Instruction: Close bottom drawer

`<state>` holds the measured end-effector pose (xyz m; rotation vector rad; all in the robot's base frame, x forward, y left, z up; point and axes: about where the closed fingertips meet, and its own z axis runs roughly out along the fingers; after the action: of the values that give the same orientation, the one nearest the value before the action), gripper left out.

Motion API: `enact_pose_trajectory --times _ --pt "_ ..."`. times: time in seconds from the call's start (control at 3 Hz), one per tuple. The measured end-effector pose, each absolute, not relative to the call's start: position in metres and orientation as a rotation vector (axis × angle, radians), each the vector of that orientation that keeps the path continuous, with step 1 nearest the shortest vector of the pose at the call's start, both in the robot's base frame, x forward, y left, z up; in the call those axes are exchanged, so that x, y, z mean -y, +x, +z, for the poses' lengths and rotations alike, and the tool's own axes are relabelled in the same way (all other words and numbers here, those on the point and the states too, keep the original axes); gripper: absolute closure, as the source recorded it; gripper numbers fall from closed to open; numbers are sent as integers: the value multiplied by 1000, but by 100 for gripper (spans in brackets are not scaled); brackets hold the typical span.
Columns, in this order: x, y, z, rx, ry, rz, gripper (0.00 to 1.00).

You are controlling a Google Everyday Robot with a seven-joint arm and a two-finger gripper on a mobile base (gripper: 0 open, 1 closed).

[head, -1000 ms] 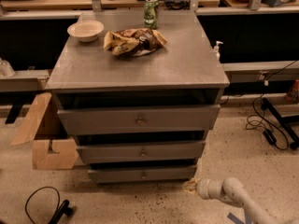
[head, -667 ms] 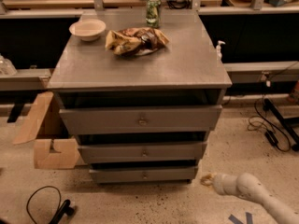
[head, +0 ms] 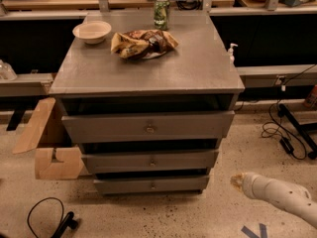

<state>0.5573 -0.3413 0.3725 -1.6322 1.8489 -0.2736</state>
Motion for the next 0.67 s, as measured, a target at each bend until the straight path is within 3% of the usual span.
enact_pose_trajectory --times 0.67 --pt "332 543 414 -1831 -1656 -305 100"
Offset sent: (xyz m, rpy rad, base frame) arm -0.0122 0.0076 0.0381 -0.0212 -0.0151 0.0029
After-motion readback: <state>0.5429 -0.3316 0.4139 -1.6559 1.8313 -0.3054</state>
